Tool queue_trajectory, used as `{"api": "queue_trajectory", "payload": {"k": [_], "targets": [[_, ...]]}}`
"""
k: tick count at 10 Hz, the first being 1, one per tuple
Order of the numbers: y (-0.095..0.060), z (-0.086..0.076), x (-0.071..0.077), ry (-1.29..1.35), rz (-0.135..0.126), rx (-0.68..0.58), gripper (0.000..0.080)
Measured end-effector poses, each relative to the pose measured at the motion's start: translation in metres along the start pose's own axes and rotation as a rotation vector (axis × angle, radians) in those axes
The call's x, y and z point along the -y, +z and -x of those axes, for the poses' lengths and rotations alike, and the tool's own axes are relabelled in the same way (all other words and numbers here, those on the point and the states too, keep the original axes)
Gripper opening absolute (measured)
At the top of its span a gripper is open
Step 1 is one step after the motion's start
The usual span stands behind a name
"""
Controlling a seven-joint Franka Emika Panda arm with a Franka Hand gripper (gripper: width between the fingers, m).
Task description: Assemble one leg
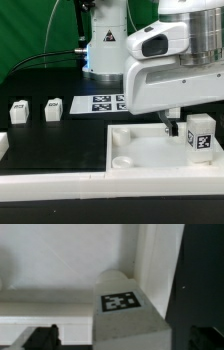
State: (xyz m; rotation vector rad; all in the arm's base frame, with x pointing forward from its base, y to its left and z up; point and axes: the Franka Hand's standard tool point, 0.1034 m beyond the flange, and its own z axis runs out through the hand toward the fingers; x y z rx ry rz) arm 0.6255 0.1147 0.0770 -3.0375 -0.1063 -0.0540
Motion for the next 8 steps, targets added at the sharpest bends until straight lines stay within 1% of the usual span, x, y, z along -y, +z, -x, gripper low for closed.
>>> {"api": "queue_trajectory", "payload": {"k": [1,2,3,4,7,8], "targets": [[0.0,0.0,-0.0001,0.0,0.0,0.0,0.0537],[0.0,0.0,-0.0001,0.0,0.0,0.0,0.0537],[0.0,0.0,-0.0003,0.0,0.0,0.0,0.0354],[0.0,-0.0001,-0.0019,0.001,0.002,0.0,0.0291],[0.0,-0.0001,-0.0022,0.032,0.001,0.0,0.0291],[0.0,-0.0001,-0.0024,0.114,-0.001,0.0,0.0291]]}}
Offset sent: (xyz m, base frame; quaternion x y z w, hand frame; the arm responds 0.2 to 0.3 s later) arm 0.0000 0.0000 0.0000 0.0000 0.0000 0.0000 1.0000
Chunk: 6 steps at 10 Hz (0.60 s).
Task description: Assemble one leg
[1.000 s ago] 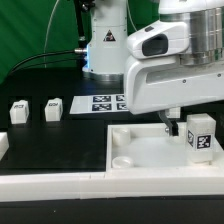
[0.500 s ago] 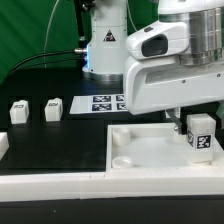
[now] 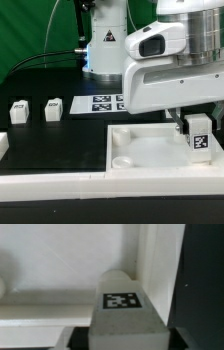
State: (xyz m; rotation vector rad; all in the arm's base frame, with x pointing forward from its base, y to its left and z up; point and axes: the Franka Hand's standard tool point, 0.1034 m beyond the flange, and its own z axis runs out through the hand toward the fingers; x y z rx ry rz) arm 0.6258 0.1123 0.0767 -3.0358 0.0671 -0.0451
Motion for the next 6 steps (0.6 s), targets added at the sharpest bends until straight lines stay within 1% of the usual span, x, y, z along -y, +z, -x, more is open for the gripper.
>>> {"api": "queue_trajectory", "payload": {"k": [6], "targets": [[-0.0002,-0.0005,-0.0018,0.667,-0.007,0.002,0.0291]]}}
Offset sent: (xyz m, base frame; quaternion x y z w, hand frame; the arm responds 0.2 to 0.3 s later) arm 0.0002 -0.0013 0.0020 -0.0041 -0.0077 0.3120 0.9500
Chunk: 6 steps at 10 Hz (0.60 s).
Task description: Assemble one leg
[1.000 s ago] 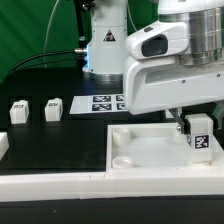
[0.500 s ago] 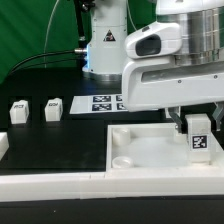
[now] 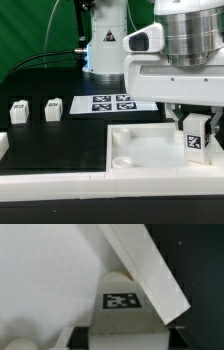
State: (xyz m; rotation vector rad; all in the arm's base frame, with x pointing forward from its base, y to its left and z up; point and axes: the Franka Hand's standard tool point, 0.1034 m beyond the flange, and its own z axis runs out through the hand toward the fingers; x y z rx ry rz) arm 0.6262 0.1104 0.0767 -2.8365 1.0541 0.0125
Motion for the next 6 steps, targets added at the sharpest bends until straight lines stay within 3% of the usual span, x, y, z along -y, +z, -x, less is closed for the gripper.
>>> {"api": "queue_trajectory", "payload": {"k": [6], "targets": [[0.0005,-0.0001,-0.0009,0.637,-0.017,0.03,0.0291]]}}
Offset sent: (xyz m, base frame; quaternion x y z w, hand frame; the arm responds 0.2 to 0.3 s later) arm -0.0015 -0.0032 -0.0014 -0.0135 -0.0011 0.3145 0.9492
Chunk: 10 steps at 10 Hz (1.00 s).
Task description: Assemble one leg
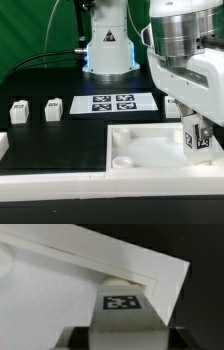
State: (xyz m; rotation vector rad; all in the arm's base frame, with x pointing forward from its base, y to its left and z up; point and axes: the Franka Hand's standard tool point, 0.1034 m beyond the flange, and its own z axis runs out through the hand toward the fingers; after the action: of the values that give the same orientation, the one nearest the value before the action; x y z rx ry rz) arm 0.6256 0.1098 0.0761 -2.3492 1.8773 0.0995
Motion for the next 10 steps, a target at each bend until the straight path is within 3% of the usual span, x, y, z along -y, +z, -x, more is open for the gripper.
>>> {"api": "queue_trajectory", "payload": {"k": [2,3,4,5,6,10], "targets": [[0.0001,0.0003,0.0,0.034,-0.002,0.007,0.0291],[0.0001,0.0004,0.0001,-0.001,-0.002,0.007,0.0375],[0.0001,0.0005,0.0001,-0.035,-0.002,0.007,0.0511],[0.0001,0.0008,0.0001,-0.036,-0.002,0.008,0.0511],[0.0001,0.0005,0.0001,-0.106,-0.002,0.007,0.0622],[0.0002,0.0015,-0.0004,-0.569,0.01,-0.009,0.0649]]}}
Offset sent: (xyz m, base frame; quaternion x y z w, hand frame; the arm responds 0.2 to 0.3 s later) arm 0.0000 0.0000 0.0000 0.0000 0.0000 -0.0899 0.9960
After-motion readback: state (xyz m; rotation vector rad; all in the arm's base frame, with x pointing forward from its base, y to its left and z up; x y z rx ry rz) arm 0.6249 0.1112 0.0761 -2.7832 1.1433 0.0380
